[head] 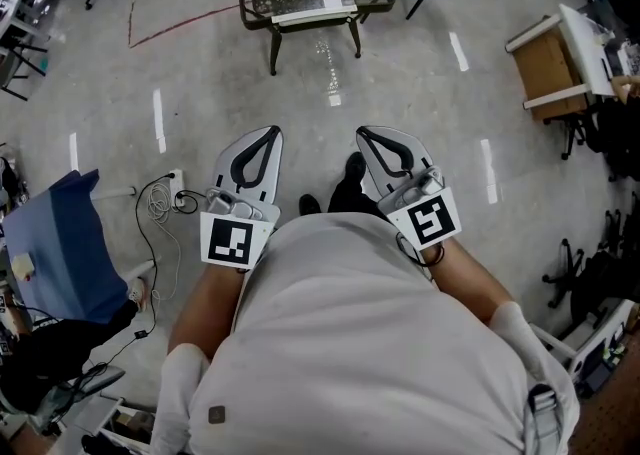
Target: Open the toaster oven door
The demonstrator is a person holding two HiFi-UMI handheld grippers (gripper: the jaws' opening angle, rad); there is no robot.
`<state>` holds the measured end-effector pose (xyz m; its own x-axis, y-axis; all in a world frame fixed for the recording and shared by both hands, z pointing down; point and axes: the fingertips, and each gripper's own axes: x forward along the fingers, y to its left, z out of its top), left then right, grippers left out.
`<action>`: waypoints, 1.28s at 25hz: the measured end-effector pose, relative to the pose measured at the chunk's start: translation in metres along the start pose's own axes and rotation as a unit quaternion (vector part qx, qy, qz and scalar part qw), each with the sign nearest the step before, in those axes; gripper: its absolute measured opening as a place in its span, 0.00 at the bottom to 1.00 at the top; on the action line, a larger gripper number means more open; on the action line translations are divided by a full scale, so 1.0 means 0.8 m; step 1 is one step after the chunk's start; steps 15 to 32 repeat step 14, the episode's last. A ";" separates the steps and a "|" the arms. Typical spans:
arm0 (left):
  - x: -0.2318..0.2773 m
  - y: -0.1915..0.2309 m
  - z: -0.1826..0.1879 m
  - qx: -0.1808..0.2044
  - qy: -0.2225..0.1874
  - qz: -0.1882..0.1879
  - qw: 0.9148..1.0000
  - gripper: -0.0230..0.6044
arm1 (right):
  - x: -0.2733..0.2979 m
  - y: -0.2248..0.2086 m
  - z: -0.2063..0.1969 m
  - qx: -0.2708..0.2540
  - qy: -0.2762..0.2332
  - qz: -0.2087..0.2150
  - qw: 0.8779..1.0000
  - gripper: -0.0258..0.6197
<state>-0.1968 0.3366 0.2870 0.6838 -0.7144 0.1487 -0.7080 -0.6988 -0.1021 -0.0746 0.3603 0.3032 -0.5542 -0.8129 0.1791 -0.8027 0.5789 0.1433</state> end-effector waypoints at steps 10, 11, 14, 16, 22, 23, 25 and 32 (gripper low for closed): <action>0.024 0.009 0.004 -0.004 -0.002 -0.001 1.000 0.06 | 0.012 -0.027 -0.001 -0.003 0.001 -0.004 1.000 0.07; 0.026 0.010 0.004 -0.004 -0.002 0.000 1.000 0.06 | 0.013 -0.029 -0.001 -0.004 0.001 -0.003 1.000 0.07; 0.031 0.013 0.005 -0.003 -0.003 0.001 1.000 0.06 | 0.016 -0.033 -0.001 -0.004 0.002 -0.001 1.000 0.07; 0.031 0.013 0.005 -0.003 -0.003 0.001 1.000 0.06 | 0.016 -0.033 -0.001 -0.004 0.002 -0.001 1.000 0.07; 0.031 0.013 0.005 -0.003 -0.003 0.001 1.000 0.06 | 0.016 -0.033 -0.001 -0.004 0.002 -0.001 1.000 0.07; 0.031 0.013 0.005 -0.003 -0.003 0.001 1.000 0.06 | 0.016 -0.033 -0.001 -0.004 0.002 -0.001 1.000 0.07; 0.031 0.013 0.005 -0.003 -0.003 0.001 1.000 0.06 | 0.016 -0.033 -0.001 -0.004 0.002 -0.001 1.000 0.07; 0.031 0.013 0.005 -0.003 -0.003 0.001 1.000 0.06 | 0.016 -0.033 -0.001 -0.004 0.002 -0.001 1.000 0.07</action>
